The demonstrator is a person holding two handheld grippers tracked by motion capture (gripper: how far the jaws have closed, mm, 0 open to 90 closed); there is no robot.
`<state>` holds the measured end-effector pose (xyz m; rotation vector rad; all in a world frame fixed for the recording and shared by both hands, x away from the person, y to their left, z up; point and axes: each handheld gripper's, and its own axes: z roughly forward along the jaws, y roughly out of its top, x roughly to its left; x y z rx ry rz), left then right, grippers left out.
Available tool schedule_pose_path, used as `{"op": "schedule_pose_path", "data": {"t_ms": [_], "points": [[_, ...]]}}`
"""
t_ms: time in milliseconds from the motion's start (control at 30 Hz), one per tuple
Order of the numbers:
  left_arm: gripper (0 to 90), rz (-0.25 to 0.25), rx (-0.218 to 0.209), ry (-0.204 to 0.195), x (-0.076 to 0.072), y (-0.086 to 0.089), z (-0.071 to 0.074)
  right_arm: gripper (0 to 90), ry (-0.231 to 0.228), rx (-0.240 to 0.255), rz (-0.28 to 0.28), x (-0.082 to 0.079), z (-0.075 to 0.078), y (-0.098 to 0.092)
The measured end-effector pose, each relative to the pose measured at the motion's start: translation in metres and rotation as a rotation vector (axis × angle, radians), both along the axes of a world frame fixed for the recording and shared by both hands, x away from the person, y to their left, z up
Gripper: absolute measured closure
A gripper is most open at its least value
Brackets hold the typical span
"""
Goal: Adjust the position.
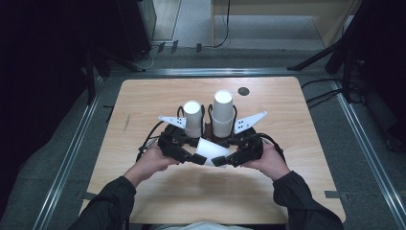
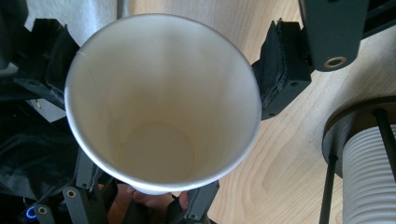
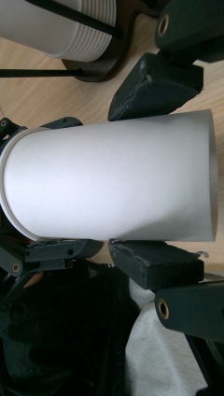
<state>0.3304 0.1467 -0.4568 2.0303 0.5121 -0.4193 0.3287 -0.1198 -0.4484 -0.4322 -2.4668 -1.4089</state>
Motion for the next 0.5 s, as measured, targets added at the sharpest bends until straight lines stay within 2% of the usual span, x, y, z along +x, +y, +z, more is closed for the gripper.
{"op": "schedule_pose_path", "data": {"t_ms": [233, 500], "points": [[22.0, -0.018, 0.010, -0.010, -0.0007, 0.0027, 0.0035, 33.1, 0.016, -0.014, 0.013, -0.0013, -0.0001, 0.0018], [24.0, -0.032, 0.028, -0.025, -0.0003, 0.0014, 0.0050, 33.4, 0.002, -0.028, 0.017, -0.0025, -0.0014, 0.0021]]}}
